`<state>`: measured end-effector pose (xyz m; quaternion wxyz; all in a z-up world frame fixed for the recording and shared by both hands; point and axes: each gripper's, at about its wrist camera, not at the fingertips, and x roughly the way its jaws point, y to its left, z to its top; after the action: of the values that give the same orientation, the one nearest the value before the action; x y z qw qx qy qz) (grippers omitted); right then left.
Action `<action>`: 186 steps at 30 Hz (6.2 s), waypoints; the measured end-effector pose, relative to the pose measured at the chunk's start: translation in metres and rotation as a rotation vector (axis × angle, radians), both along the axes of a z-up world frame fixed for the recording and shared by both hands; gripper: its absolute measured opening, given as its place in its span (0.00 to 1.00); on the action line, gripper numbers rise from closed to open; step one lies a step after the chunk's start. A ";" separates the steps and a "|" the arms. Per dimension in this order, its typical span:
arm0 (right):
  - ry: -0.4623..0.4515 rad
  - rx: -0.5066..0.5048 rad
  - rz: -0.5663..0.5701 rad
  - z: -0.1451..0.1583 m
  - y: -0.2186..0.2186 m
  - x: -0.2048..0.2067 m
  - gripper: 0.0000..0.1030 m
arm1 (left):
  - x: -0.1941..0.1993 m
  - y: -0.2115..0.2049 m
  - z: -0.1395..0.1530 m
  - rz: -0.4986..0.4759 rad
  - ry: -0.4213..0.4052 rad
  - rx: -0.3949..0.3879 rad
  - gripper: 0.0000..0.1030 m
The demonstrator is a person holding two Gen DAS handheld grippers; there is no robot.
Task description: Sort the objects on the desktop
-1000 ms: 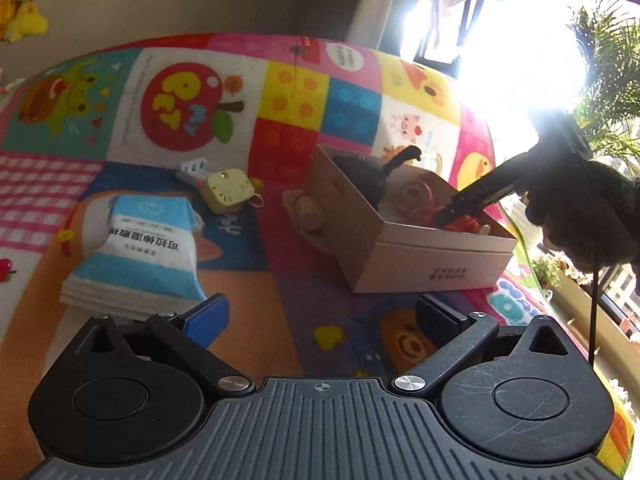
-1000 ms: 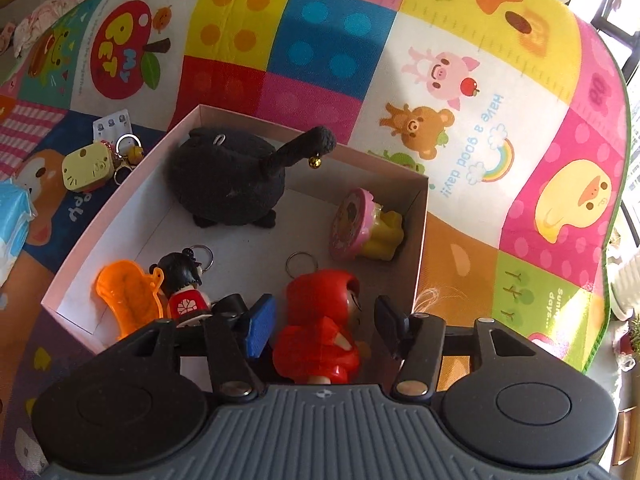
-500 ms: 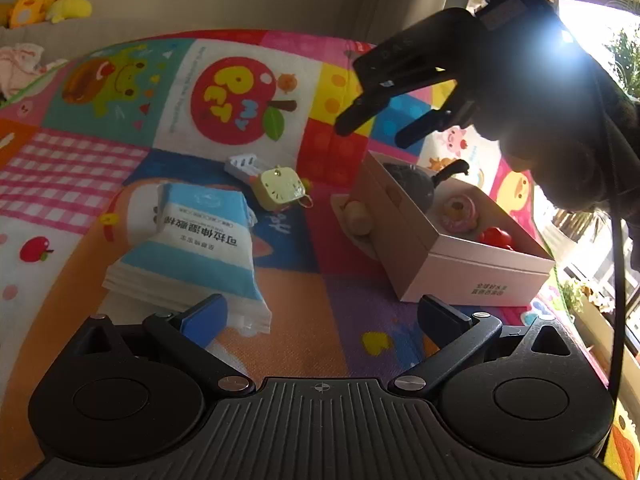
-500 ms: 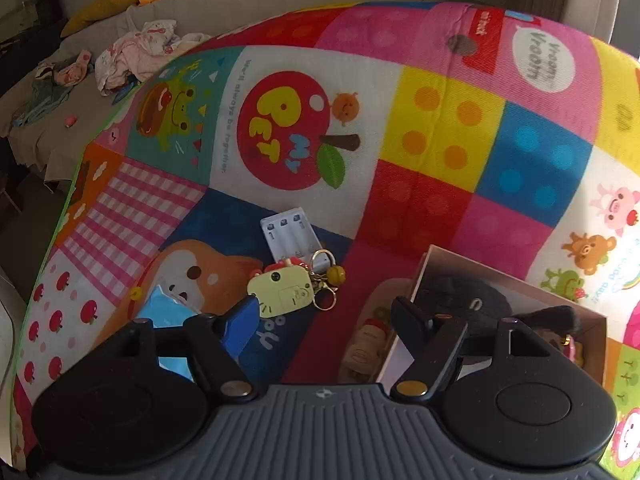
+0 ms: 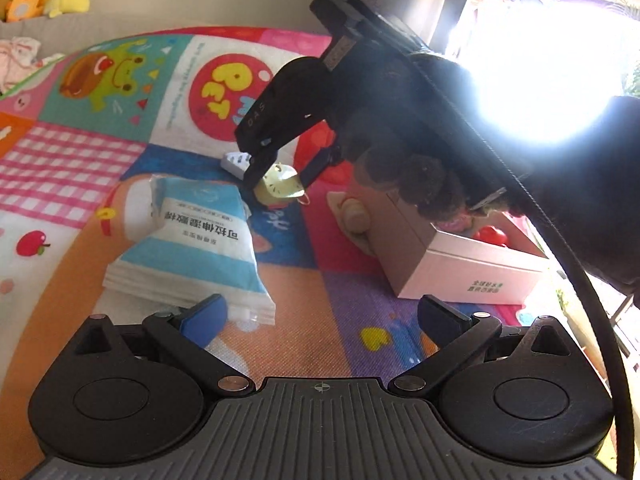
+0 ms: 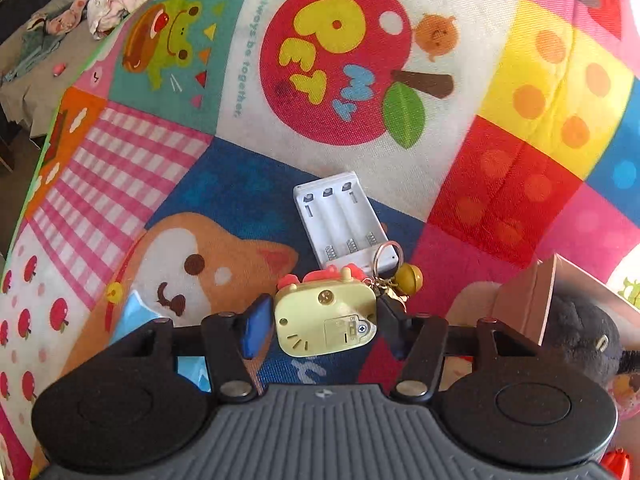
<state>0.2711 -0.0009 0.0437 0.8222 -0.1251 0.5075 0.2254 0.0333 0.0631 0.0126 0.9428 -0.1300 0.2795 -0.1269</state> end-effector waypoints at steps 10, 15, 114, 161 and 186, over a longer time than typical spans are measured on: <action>0.056 0.091 0.131 0.059 -0.075 -0.094 0.37 | -0.002 -0.013 -0.001 -0.110 0.019 0.001 1.00; -0.014 0.026 0.120 0.065 -0.080 -0.105 0.43 | -0.004 -0.027 -0.003 -0.180 0.031 0.019 1.00; -0.239 0.241 -0.277 -0.020 -0.270 -0.224 0.80 | 0.004 -0.101 0.009 -0.150 0.166 0.148 1.00; -0.308 0.116 -0.279 -0.056 -0.263 -0.252 1.00 | 0.049 -0.132 0.000 -0.010 0.136 0.243 0.65; -0.381 0.189 -0.151 -0.022 -0.286 -0.248 0.85 | 0.012 -0.100 -0.008 -0.076 0.089 0.318 0.97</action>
<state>0.0235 -0.2870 0.0213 0.9259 -0.0494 0.3274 0.1821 0.0456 -0.0367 0.0051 0.9328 0.0258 0.3420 -0.1107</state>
